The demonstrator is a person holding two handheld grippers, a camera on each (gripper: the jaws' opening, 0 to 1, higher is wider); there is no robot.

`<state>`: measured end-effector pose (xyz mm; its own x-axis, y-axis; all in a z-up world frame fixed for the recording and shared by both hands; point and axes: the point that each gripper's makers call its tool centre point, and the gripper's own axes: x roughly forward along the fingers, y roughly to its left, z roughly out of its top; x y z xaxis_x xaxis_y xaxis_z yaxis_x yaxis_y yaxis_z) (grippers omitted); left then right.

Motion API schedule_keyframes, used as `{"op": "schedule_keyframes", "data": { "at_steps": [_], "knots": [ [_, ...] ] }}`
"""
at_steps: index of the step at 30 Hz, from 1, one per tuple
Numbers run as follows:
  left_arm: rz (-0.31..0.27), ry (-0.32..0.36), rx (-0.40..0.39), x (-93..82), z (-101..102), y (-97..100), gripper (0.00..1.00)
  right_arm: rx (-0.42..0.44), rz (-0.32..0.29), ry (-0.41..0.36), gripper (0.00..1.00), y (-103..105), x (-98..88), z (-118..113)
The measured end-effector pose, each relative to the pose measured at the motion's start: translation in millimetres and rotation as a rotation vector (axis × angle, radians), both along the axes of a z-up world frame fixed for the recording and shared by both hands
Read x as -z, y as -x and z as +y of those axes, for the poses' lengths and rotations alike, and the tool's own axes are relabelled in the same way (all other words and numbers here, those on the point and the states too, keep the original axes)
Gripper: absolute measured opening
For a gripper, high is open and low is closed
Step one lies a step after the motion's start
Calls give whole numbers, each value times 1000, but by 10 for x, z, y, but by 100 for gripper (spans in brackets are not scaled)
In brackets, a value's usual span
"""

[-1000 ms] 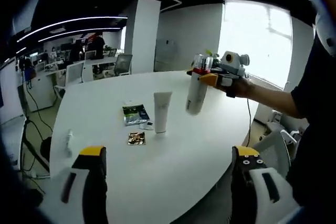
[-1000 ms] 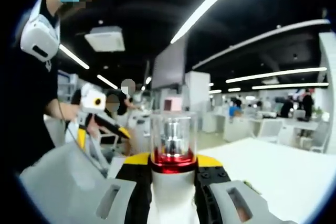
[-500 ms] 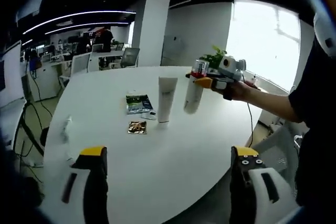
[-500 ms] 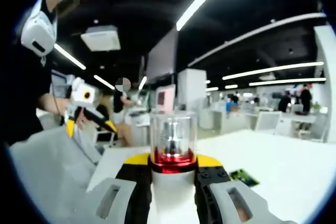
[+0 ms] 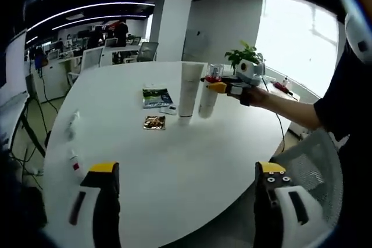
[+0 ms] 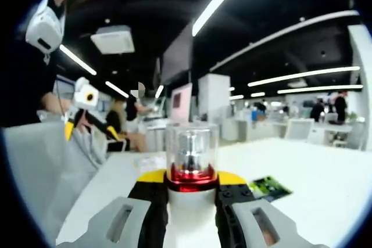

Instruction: Arrange the skincare products in the storage area until every visible bottle or jar stands upright without overlapping.

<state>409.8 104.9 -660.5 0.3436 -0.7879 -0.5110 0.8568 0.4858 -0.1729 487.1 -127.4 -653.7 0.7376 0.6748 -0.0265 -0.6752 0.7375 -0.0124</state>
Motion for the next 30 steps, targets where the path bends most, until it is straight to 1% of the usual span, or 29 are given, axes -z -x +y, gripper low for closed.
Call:
{"op": "schedule_keyframes", "data": {
  "at_steps": [6, 9, 12, 20, 21, 26, 30],
  "knots": [
    [-11, -17, -1, 36, 28, -16, 91, -13, -24, 1, 23, -81, 68, -27],
    [-2, -13, -10, 70, 22, -20, 91, -19, -33, 3, 23, -114, 94, -46],
    [-1, -21, -8, 94, 12, -16, 91, -28, -37, 6, 23, -139, 125, -55],
    [-6, -15, -14, 74, -11, -49, 91, -20, -31, 2, 23, -145, 253, -84],
    [-6, -14, -17, 76, -10, -55, 91, -23, -40, -16, 23, -141, 229, -79],
    [12, 14, -33, 63, -17, -80, 91, -9, -48, -32, 23, -128, 226, -84],
    [7, -1, -26, 85, -18, -82, 90, -20, -62, -50, 24, -103, 216, -73]
  ]
}}
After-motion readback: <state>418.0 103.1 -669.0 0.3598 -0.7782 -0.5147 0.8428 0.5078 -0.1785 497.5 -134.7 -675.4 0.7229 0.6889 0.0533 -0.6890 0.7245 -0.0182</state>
